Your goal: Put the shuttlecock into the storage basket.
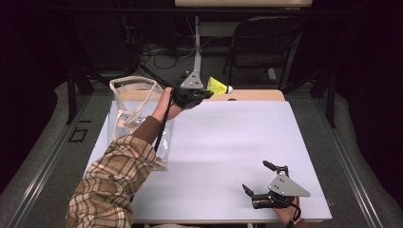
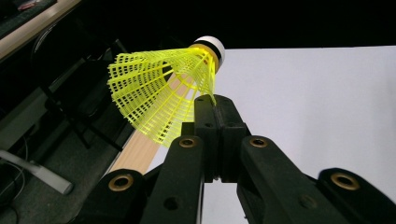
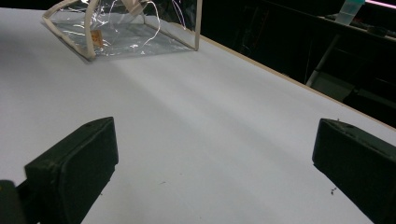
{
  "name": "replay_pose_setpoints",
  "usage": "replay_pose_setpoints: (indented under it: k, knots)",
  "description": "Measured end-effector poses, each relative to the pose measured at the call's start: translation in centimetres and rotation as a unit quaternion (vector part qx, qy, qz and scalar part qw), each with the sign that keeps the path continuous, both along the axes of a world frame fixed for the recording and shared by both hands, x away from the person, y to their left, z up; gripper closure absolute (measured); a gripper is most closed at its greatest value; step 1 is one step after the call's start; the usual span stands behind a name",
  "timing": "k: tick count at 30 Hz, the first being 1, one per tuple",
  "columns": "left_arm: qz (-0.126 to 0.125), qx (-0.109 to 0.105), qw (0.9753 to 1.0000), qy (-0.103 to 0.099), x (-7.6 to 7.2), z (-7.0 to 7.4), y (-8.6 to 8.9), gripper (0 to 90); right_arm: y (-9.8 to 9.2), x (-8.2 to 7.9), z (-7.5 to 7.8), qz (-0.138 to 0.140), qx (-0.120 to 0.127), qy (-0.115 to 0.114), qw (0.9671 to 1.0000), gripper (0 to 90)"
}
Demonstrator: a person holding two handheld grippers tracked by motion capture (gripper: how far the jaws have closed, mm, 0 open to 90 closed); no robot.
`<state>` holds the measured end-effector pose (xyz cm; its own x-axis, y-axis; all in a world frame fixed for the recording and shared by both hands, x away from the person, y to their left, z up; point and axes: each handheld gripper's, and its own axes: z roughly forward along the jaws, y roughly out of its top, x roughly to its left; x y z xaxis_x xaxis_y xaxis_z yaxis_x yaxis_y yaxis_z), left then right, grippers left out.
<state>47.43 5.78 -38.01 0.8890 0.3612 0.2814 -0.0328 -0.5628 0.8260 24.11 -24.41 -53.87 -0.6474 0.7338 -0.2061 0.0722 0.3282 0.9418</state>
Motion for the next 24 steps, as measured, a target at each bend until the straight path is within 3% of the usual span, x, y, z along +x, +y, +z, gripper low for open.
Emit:
replay_pose_setpoints:
  k: [24]
  knots:
    - [0.031, -0.009, 0.9994, -0.013, 0.2, 1.4, 3.1, 89.7, 0.0, 0.0, 0.0, -0.002, -0.001, 0.000, 1.0000, 0.0]
